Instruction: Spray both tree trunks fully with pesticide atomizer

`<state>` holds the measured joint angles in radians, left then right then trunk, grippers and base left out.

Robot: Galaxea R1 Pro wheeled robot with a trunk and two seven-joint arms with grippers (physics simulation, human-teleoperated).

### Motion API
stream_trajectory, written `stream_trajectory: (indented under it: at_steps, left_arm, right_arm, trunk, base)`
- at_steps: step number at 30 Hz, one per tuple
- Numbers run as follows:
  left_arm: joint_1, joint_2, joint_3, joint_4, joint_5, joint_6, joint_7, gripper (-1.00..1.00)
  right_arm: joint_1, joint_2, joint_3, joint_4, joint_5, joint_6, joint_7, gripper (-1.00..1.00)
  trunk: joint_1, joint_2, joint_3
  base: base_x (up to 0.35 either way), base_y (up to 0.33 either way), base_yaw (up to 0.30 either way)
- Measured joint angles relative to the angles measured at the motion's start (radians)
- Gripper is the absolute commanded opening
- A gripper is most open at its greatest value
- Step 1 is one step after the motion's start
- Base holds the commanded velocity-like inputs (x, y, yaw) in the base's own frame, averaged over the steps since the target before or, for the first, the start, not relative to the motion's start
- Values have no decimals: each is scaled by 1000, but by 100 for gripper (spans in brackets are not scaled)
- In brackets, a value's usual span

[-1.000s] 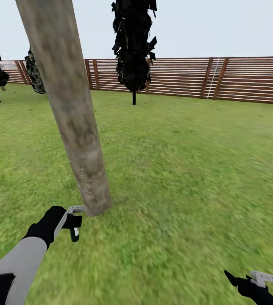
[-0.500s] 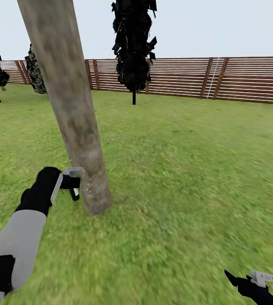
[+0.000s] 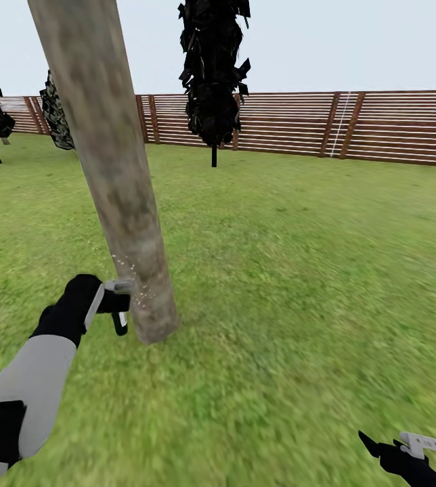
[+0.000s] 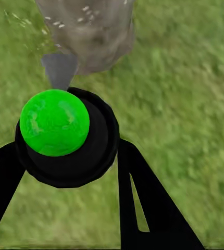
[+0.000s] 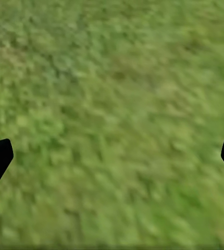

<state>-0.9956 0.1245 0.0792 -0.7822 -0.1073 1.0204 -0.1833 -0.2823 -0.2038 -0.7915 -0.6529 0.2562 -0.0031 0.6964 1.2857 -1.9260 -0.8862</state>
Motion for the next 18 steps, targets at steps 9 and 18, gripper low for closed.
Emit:
stream_trajectory:
  at_steps: [9,18]
  left_arm:
    - [-40,2,1,48,2,4,-70,-100]
    - [-143,9,-2,58,-3,6,-83,-100]
  right_arm:
    - [0,0,0,-1,0,0,0,100]
    - [0,0,0,-1,0,0,0,100]
  trunk:
    - [0,0,0]
    - [0,0,0]
  base:
    - [0,0,0]
    - [0,0,0]
